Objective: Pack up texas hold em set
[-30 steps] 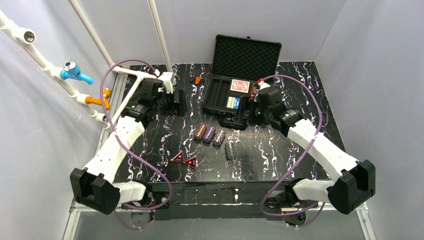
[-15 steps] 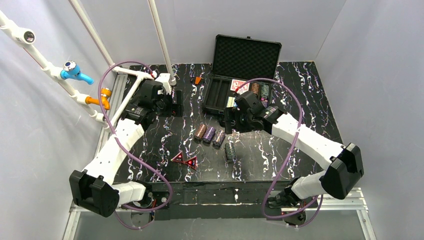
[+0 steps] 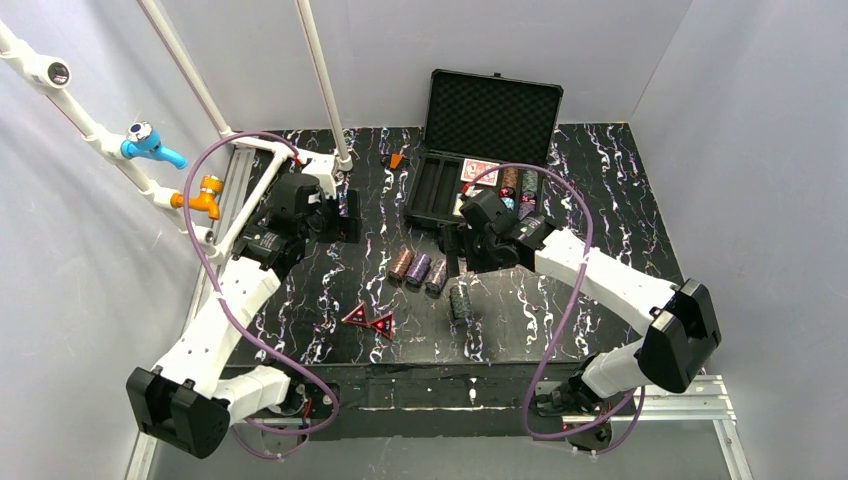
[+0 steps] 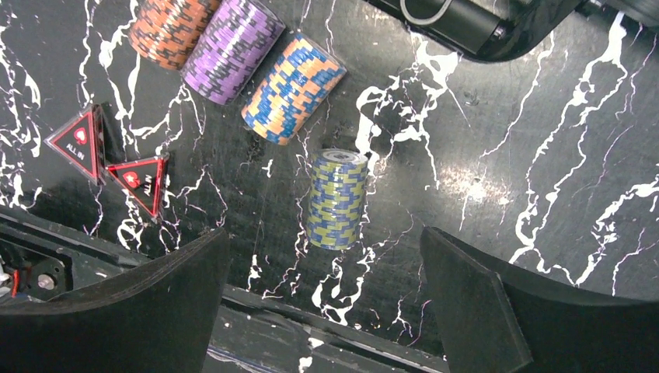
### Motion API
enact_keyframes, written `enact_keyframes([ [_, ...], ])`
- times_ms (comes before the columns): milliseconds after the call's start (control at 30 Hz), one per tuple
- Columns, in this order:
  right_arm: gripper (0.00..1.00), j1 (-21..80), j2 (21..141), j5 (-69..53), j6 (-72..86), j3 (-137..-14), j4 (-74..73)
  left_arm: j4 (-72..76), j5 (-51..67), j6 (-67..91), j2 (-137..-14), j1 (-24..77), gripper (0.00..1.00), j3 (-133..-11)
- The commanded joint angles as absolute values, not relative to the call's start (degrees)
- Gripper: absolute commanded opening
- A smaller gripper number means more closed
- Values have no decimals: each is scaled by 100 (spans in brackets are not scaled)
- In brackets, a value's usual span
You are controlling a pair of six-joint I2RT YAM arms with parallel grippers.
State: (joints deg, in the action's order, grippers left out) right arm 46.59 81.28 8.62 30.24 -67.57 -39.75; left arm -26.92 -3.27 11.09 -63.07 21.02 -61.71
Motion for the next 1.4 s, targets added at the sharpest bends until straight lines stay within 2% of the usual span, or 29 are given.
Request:
enact_keyframes([
  [0,100,4743,8147,835,3248,-6637,-3964,-2681,-555,1038,-6077,2164,85,-6087],
  [533,100,5074,8346,1008,3787,-6318,-3986,-2760,-891,991,-6041,2258,81,-6088],
  [600,95,5088,8385,1011,3793,-6283,-3942,-2792,-965,963,-6080,2289,81,-6105],
  [1167,81,5115,9125,1153,3605,-6243,-3692,-2796,-1215,845,-5975,2513,79,-6045],
  [1367,74,5115,9357,1209,3515,-6270,-3655,-2811,-1153,853,-5969,2541,79,-6071],
])
